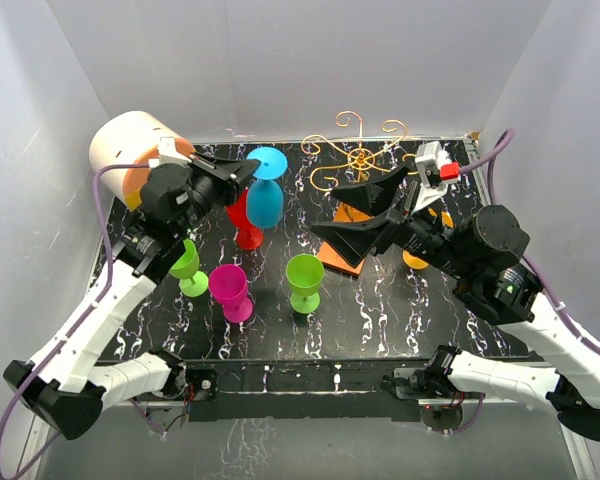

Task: Place the wine glass upside down on the wine glass rack

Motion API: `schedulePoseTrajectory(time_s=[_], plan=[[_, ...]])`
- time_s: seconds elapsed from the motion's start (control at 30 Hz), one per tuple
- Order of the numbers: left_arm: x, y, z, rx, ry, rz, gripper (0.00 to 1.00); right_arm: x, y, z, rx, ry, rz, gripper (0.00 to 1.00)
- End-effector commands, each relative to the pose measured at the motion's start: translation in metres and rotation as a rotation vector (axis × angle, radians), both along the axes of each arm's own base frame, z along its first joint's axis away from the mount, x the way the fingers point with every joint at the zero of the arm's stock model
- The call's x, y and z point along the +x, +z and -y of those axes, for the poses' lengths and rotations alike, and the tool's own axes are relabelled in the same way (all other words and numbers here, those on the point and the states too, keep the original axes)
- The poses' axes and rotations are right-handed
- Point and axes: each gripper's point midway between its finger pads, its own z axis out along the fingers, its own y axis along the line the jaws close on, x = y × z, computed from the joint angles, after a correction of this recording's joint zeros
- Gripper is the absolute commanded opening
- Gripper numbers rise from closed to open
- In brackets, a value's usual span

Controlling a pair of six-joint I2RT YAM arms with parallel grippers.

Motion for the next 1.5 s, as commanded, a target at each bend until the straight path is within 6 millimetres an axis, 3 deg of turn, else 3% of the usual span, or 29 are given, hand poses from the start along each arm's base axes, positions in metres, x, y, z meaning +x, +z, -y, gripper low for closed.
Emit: schedulePoseTrajectory(time_s=[0.0, 0.1, 0.43, 0.7, 0.97, 1.07, 1.17, 1.47], plan=[[0.013, 0.009, 0.001, -0.114, -0.117, 0.01, 0.0, -0.014, 0.022, -0.004, 0.085, 0.079, 0.031, 0.85], [0.019, 0.001, 0.01, -0.137, -0.172, -0.012, 0.0, -0.013, 0.023, -0.006, 0.093, 0.082, 0.038, 0.85], [0.033, 0.004, 0.027, -0.079, -0.24, 0.024, 0.0, -0.007, 0.021, -0.011, 0.129, 0.078, 0.016, 0.85], [0.048, -0.001, 0.04, -0.064, -0.28, 0.018, 0.0, -0.007, 0.019, -0.001, 0.126, 0.04, 0.011, 0.86], [0.053, 0.01, 0.046, -0.061, -0.293, 0.054, 0.0, 0.0, 0.017, 0.015, 0.117, -0.044, 0.004, 0.85], [0.045, 0.02, 0.057, -0.062, -0.332, 0.088, 0.0, 0.002, 0.02, 0.016, 0.122, -0.06, 0.007, 0.85], [0.047, 0.016, 0.069, -0.002, -0.334, 0.088, 0.0, 0.003, 0.023, 0.016, 0.12, -0.062, 0.011, 0.84], [0.058, 0.004, 0.078, 0.006, -0.323, 0.067, 0.0, -0.001, 0.023, 0.024, 0.129, -0.072, 0.016, 0.84]])
